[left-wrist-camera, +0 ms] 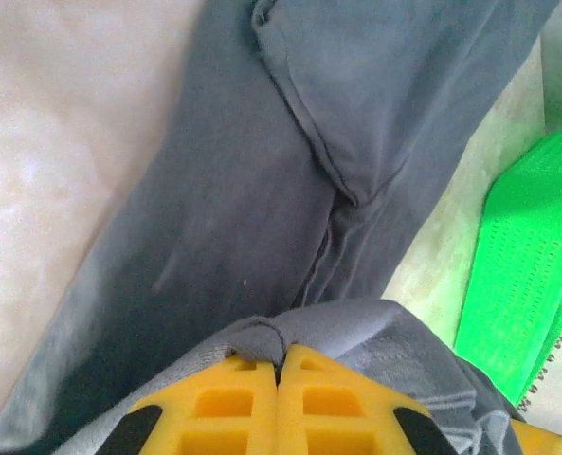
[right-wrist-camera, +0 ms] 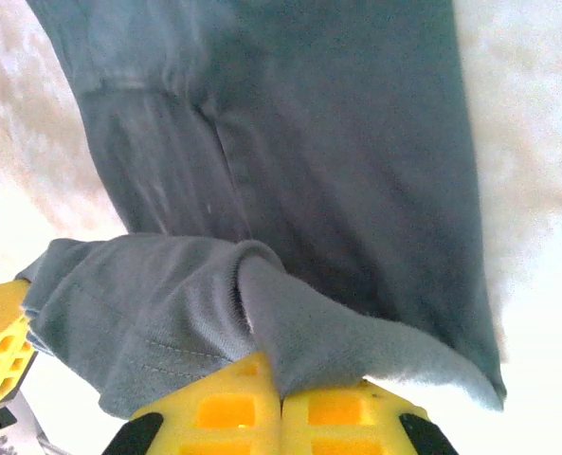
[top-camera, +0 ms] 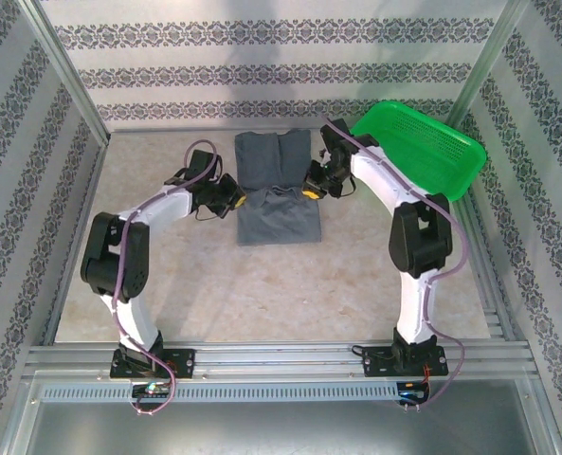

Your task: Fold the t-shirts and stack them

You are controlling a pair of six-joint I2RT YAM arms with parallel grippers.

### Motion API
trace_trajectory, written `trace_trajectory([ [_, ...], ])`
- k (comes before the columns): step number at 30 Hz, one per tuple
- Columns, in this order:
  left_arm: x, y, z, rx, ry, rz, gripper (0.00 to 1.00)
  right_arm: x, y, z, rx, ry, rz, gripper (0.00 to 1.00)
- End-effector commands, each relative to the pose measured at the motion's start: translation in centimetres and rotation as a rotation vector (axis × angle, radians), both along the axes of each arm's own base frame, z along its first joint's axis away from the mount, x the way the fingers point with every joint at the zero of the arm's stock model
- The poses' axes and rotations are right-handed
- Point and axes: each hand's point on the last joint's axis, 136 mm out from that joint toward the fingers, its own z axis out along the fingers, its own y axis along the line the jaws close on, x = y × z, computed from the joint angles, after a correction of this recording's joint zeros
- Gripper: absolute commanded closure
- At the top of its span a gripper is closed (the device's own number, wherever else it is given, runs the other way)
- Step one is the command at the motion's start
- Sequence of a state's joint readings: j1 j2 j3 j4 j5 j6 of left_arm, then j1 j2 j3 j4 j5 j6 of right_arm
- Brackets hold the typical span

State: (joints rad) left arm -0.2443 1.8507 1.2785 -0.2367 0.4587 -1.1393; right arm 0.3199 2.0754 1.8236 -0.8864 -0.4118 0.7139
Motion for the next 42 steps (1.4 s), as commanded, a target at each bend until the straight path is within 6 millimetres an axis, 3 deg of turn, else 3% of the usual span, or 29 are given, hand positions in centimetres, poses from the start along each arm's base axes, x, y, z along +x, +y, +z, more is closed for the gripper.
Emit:
trace_trajectory([
  [1,2.3,0.3,0.2,-0.002,-0.056,-0.025,1.00,1.8,-0.1,-0.9,0.001,0.019,-0.036,1.00],
  [7,5.0,0.9,-1.7,-0.008,-0.046,-0.014,1.00,4.7,-0.7,-3.1,0.004,0.043,-0.083,0.99],
  [8,5.6,0.9,-1.8,-0.011,-0.055,-0.017,0.97,5.4,-1.0,-3.3,0.006,0.041,-0.086,0.93],
  [11,7.2,1.1,-1.5,-0.032,-0.092,-0.030,0.73,6.6,-1.8,-3.2,0.002,0.032,-0.081,0.68],
  [13,7.4,1.2,-0.4,-0.024,-0.120,-0.044,0.60,6.9,-2.6,-2.5,-0.012,0.020,-0.084,0.58],
  [16,5.3,1.7,0.3,0.000,-0.110,-0.064,0.52,6.3,-4.0,-0.9,-0.047,-0.021,-0.082,0.50],
  [19,1.2,2.5,-0.3,0.014,-0.056,-0.055,0.52,3.8,-4.8,-0.6,-0.072,-0.033,-0.078,0.48],
  [23,-4.6,2.2,-2.2,-0.017,0.063,-0.038,0.52,-1.2,-4.7,-2.4,-0.035,0.008,-0.087,0.47],
  [27,-7.5,0.8,-4.2,-0.061,0.142,-0.014,0.52,-5.3,-3.8,-5.1,0.022,0.074,-0.091,0.45],
  [30,-7.9,-0.7,-5.8,-0.103,0.177,0.012,0.51,-6.6,-3.1,-6.8,0.046,0.123,-0.090,0.44],
  [37,-7.0,-2.9,-7.6,-0.111,0.204,-0.016,0.52,-6.4,-1.7,-8.7,0.071,0.178,-0.087,0.47],
  [42,-6.3,-3.5,-8.3,-0.108,0.207,-0.029,0.61,-5.8,-1.4,-9.9,0.065,0.203,-0.101,0.61],
])
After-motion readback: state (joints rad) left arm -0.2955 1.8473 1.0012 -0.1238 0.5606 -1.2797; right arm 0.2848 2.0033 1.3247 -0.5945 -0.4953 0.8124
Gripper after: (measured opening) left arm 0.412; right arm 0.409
